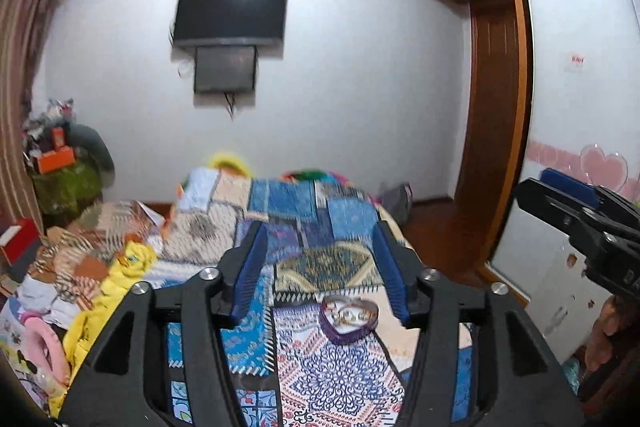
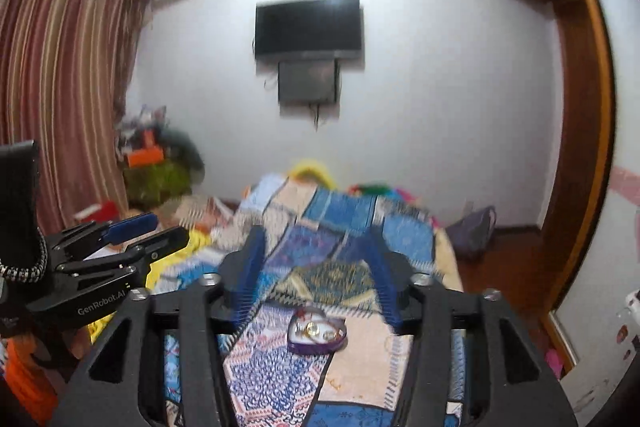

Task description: Organize jewelry

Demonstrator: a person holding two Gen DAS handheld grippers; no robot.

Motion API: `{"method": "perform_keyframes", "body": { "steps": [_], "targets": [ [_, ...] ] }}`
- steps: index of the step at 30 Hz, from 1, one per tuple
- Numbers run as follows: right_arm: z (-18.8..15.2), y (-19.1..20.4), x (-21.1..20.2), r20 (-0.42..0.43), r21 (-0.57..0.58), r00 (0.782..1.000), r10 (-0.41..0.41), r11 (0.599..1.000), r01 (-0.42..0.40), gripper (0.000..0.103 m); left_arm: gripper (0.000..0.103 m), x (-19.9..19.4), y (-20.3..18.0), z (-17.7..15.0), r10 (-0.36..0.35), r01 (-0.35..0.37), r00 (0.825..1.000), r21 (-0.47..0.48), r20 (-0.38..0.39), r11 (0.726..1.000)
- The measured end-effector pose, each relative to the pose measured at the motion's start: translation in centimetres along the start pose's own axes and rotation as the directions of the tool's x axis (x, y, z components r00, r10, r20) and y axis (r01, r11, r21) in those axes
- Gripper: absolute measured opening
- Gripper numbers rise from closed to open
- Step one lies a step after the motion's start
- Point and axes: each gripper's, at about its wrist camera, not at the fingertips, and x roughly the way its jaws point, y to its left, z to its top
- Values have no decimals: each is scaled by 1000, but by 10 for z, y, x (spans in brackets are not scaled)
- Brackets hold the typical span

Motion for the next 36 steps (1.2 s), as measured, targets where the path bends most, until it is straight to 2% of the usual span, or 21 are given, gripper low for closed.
{"method": "perform_keyframes", "body": {
  "steps": [2, 4, 5, 7, 8, 9, 13, 36],
  "targets": [
    [1, 4, -13, 64, -9, 997, -33, 999, 33, 69, 67, -17, -3, 3, 19, -20, 998, 4, 53, 1000],
    [2, 8, -23, 104, -9, 993, -53, 998, 54, 72, 77, -30, -5, 3, 37, -38, 995, 10, 93, 999],
    [2, 9, -24, 112, -5, 992, -55, 998, 56, 73, 87, -36, -7, 4, 49, -51, 992, 12, 113, 999],
    [2, 10, -26, 121, 11, 991, -51, 999, 50, 76, 98, -44, -7, 4, 64, -66, 988, 6, 142, 998],
    [2, 10, -27, 123, 19, 991, -53, 999, 51, 84, 100, -48, -7, 4, 72, -73, 985, 1, 155, 997],
    [1, 10, -27, 127, 30, 990, -60, 998, 56, 90, 100, -50, -7, 4, 76, -77, 984, -1, 163, 997],
    [-2, 11, -25, 120, 45, 989, -86, 996, 81, 101, 102, -53, -5, 4, 77, -77, 984, -8, 161, 997],
    [-17, 3, -38, 57, 59, 994, -93, 994, 89, 102, 102, -51, -7, -4, 75, -75, 990, -3, 120, 997]
  ]
}}
